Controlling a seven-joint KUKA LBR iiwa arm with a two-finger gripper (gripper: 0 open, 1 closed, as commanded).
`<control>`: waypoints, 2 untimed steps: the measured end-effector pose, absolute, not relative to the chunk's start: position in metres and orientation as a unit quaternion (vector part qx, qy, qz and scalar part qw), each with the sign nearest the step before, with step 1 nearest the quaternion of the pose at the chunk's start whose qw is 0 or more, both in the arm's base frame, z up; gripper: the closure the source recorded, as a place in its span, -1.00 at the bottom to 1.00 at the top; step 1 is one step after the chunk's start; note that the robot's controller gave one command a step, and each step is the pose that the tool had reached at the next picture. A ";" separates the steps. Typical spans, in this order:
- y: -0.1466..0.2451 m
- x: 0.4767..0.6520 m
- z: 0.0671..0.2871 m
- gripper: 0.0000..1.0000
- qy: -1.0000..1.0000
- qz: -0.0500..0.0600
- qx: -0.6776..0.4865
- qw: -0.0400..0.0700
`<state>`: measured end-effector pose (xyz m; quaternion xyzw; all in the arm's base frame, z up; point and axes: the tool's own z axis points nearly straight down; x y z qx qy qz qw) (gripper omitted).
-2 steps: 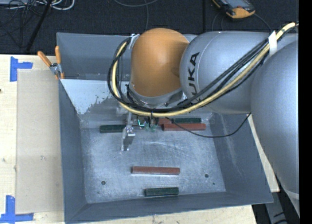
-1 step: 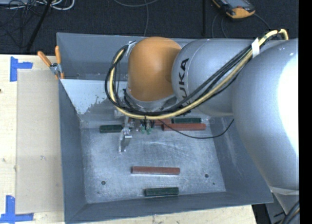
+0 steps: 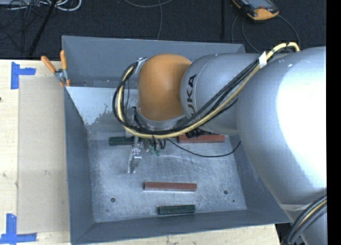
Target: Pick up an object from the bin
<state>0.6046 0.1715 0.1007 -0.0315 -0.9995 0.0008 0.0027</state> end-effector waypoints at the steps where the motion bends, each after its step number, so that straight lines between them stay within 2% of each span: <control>1: 0.157 0.617 0.081 -1.00 -1.000 -0.001 -0.022 -0.004; 2: 0.151 0.629 0.072 1.00 -0.993 -0.007 -0.116 -0.019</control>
Offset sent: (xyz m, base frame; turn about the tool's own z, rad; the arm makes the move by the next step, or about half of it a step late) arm 0.0136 -0.0134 -0.0216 0.4917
